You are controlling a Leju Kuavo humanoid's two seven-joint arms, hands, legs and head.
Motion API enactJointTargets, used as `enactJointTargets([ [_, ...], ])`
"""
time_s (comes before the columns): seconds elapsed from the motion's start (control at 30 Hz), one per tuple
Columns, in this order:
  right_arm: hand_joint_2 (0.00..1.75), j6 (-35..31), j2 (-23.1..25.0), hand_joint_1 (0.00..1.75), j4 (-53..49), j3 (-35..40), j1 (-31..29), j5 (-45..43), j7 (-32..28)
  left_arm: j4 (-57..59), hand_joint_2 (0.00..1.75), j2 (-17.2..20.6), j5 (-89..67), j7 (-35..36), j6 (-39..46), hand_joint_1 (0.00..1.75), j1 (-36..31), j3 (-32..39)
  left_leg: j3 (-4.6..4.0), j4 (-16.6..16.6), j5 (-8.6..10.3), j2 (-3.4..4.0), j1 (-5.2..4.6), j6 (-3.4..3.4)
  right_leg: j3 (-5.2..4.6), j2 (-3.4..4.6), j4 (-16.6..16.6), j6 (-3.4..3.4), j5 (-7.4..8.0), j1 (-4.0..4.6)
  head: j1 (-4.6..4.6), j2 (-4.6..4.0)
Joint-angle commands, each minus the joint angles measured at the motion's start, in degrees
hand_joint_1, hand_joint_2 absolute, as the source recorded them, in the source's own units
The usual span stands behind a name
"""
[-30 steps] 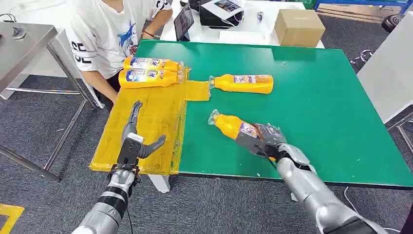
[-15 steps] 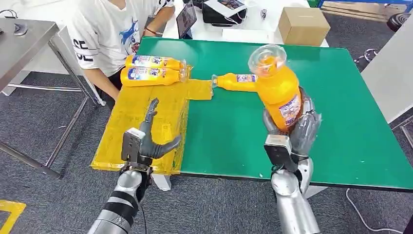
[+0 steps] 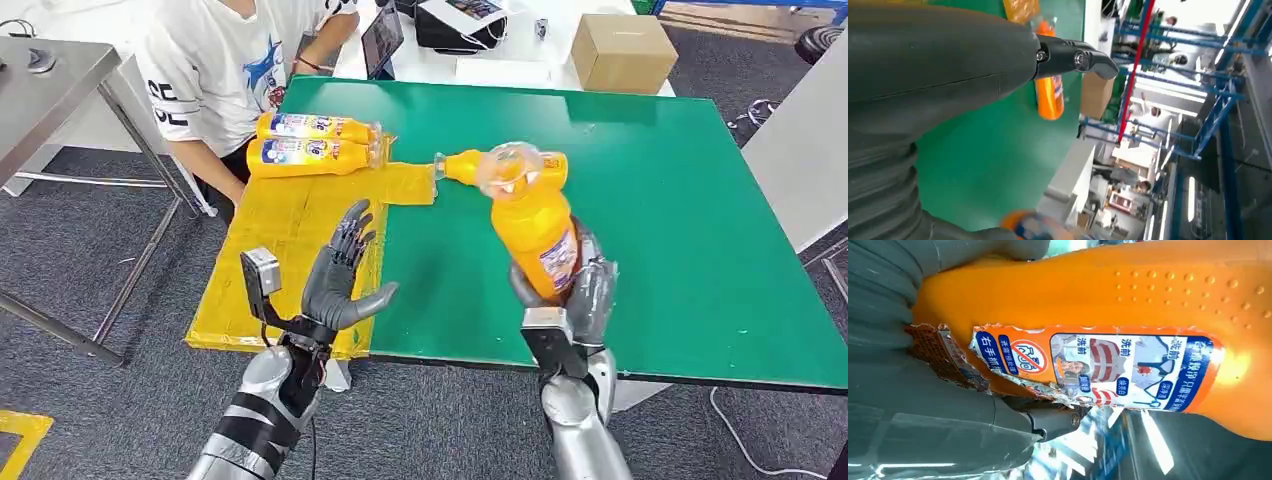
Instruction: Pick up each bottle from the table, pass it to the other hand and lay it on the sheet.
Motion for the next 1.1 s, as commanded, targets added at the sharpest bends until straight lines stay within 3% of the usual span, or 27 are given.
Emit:
enactJointTargets([
  [0.03,1.75,0.2,0.5,1.75,8.4,2.7,-1.3,-0.6,-0.5,0.4,1.75,2.4,0.7,0.5,-0.2,0.0,-0.5,-2.8,0.33,-0.1,-0.11,0.12,0.07,-0.11,0.3,0.19,-0.1,-0.11,-0.05,0.06,0.02,0.0],
  [0.33,1.75,4.0,3.3,1.75,21.6,10.0,-2.7,-1.4,-1.5,1.6,1.75,3.1,-0.3,-1.4,-0.5,0.0,-0.8,-6.5,0.41,-0.1,-0.14,0.23,0.1,-0.13,0.34,0.28,-0.1,-0.15,-0.05,0.09,0.02,0.0],
  [0.73,1.75,6.8,3.3,1.71,23.4,10.7,-5.0,-2.7,0.3,-0.7,1.75,3.4,-3.2,-2.0,-1.1,0.0,0.7,-8.6,0.29,-0.1,-0.1,0.15,0.08,-0.1,0.25,0.22,-0.1,-0.11,-0.03,0.06,0.04,0.0],
  [1.1,1.75,7.4,4.1,1.73,24.4,11.6,-6.6,-3.8,0.5,-1.4,1.75,4.9,0.9,1.0,-7.8,0.0,2.5,-12.0,0.35,-0.1,-0.14,0.16,0.05,-0.11,0.28,0.23,0.0,-0.12,-0.08,0.04,0.02,0.0],
])
